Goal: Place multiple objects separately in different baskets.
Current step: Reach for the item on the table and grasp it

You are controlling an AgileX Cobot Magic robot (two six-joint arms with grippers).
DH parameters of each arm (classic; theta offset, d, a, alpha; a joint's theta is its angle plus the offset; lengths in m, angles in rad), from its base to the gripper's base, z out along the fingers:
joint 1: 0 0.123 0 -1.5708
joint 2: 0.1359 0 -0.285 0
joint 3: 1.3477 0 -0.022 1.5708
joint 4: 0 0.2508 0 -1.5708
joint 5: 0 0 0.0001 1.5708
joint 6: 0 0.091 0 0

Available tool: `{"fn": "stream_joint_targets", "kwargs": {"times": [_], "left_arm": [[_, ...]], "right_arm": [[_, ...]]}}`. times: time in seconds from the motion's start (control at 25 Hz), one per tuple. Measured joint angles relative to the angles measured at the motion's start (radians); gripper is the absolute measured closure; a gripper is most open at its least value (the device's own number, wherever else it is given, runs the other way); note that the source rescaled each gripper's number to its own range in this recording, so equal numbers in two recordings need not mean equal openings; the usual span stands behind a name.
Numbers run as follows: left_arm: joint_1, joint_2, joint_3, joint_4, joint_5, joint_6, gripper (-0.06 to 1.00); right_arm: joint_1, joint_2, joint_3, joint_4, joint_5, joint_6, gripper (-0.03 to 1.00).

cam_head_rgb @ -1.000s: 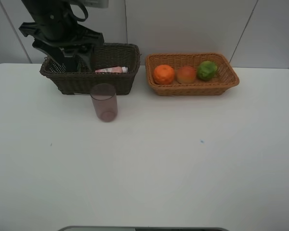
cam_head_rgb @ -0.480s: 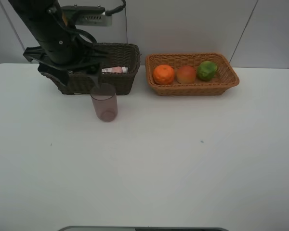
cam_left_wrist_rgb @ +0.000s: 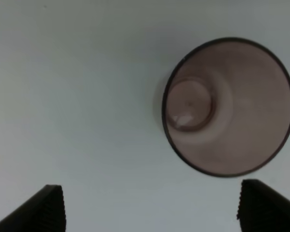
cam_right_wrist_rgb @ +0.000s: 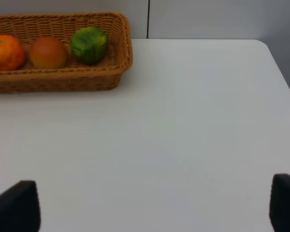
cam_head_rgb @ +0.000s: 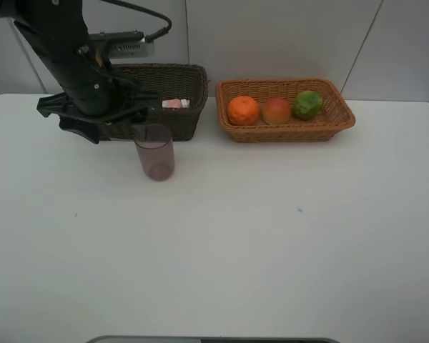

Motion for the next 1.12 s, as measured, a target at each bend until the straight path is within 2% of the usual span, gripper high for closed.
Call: {"fn": "stream_joint_targets", "kwargs": {"times": [0.2, 1.12], "left_arm": [[0.0, 0.052, -0.001, 0.0, -0.046, -0.07, 0.02], [0.038, 0.176, -0.043, 0.011, -0.162, -0.101, 0.02]], "right_arm": [[0.0, 0.0, 0.0, 0.0, 0.0, 0.0, -0.03], [0.0, 0.0, 0.0, 0.0, 0.0, 0.0, -0.03]]}}
